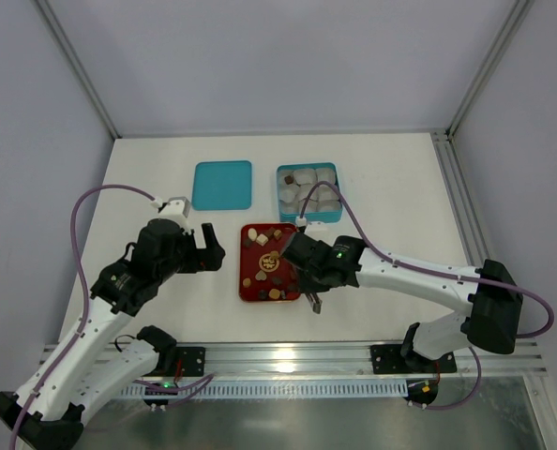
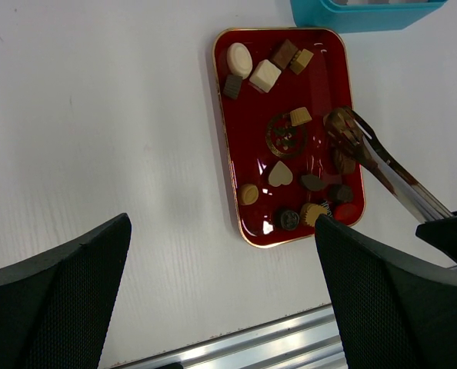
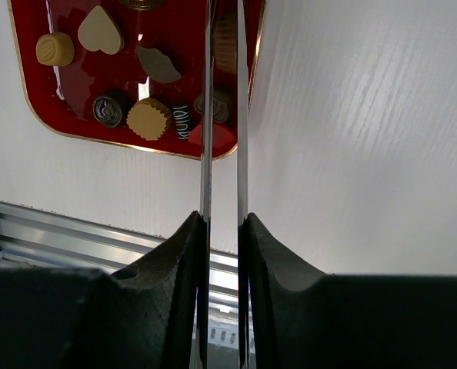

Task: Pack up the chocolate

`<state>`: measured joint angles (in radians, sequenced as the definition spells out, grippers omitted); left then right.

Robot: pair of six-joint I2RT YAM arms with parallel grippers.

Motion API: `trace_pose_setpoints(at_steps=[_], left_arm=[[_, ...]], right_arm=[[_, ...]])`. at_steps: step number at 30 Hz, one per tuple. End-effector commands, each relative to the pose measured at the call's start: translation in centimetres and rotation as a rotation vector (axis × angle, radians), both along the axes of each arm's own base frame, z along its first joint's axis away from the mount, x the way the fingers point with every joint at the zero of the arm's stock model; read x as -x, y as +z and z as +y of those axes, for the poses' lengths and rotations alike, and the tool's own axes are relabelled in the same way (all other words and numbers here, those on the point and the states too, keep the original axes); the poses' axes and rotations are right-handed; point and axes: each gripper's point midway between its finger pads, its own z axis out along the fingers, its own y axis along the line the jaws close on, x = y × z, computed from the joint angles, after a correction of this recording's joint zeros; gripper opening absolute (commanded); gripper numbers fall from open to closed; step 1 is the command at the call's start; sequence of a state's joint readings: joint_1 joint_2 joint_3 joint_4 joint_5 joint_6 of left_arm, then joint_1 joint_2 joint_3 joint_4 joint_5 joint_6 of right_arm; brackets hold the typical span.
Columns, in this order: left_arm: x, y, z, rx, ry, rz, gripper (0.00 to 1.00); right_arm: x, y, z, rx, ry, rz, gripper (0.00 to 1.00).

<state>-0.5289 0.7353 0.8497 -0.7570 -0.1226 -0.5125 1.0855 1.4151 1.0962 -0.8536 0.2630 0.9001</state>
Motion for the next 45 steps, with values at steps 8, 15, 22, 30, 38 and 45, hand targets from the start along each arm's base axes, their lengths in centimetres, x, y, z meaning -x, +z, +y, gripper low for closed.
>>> trace_pose_setpoints(at_steps=[8,15,22,30,38,45], left_arm=[[-0.4,0.5,0.1,-0.005,0.006,-0.032,1.00],[-0.4,0.5,0.2,-0.008,0.010,-0.032,1.00],[-0.4,0.5,0.1,-0.006,0.009,-0.031,1.00],[-0.4,0.4,0.1,-0.010,0.008,-0.029,1.00],[-0.4,0.4,0.1,-0.012,0.011,-0.027,1.00],[-0.4,0.4,0.2,-0.013,0.012,-0.028,1.00]], right_arm=[[-1.9,4.3,0.9,-0.068,0.013,-0.100,0.17],[-2.7,6.3,0.6,-0.088,0.012,-0.135,0.15],[-4.1,9.0,-0.2,-0.109,0.019,-0.185,0.15],[-9.9,12.3,-2.4,-0.157,-0.032,-0.259,0.14],[-20.1,10.8,-3.5,-0.090,-0.097,-0.292,0.13],[-25.4,9.0,-3.2,-0.022,-0.122,-0.284,0.12]])
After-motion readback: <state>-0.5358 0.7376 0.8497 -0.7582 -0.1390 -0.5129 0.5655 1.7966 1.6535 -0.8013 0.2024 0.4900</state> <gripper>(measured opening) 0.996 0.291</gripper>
